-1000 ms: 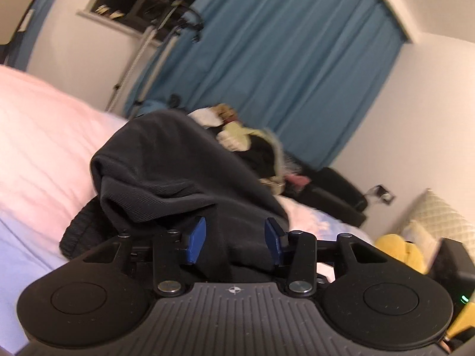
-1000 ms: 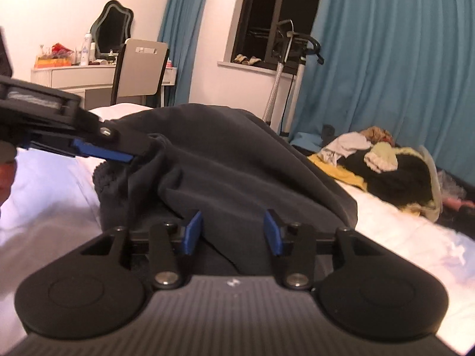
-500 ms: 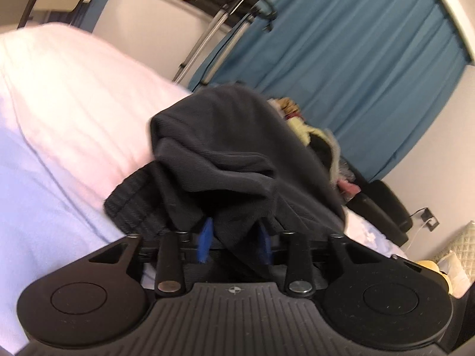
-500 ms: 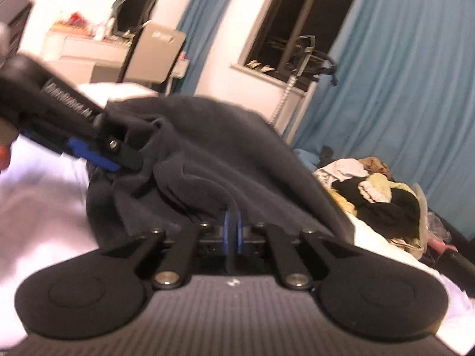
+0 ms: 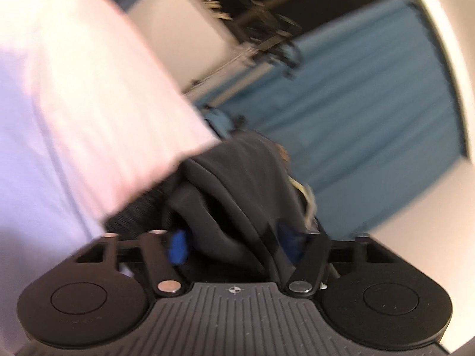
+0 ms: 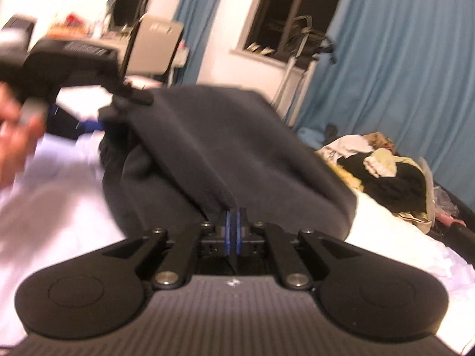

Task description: Fold clothes

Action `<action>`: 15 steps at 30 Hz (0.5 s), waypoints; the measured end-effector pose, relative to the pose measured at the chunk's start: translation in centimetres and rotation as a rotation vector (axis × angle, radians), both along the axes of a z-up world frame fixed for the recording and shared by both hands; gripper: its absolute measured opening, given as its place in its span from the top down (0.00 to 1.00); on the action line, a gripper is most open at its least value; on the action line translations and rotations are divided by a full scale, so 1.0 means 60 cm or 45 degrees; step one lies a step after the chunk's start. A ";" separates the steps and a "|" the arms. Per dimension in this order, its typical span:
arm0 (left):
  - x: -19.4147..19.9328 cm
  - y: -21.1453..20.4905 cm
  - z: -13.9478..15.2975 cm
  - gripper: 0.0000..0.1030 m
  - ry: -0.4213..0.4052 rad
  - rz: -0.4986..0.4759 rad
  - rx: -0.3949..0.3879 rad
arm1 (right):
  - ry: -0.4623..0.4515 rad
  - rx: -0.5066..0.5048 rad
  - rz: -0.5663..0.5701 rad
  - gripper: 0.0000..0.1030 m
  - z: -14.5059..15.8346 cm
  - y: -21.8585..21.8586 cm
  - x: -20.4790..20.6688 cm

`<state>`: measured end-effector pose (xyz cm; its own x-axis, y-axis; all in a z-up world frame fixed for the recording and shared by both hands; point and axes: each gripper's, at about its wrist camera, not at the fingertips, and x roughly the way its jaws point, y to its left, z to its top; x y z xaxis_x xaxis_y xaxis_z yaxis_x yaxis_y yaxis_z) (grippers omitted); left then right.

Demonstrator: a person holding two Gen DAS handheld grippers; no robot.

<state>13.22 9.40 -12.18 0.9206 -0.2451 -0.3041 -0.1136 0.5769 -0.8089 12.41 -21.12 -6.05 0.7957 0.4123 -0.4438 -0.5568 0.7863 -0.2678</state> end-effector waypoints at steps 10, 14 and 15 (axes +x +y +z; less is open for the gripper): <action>0.008 0.014 -0.022 0.63 0.064 0.003 0.055 | 0.002 -0.030 0.030 0.79 -0.018 0.018 -0.004; 0.016 0.003 0.016 0.39 0.066 0.005 0.085 | -0.087 -0.058 0.062 0.58 -0.016 0.032 -0.024; 0.018 -0.002 0.029 0.33 0.063 0.005 0.111 | -0.123 -0.080 0.084 0.57 -0.017 0.037 -0.030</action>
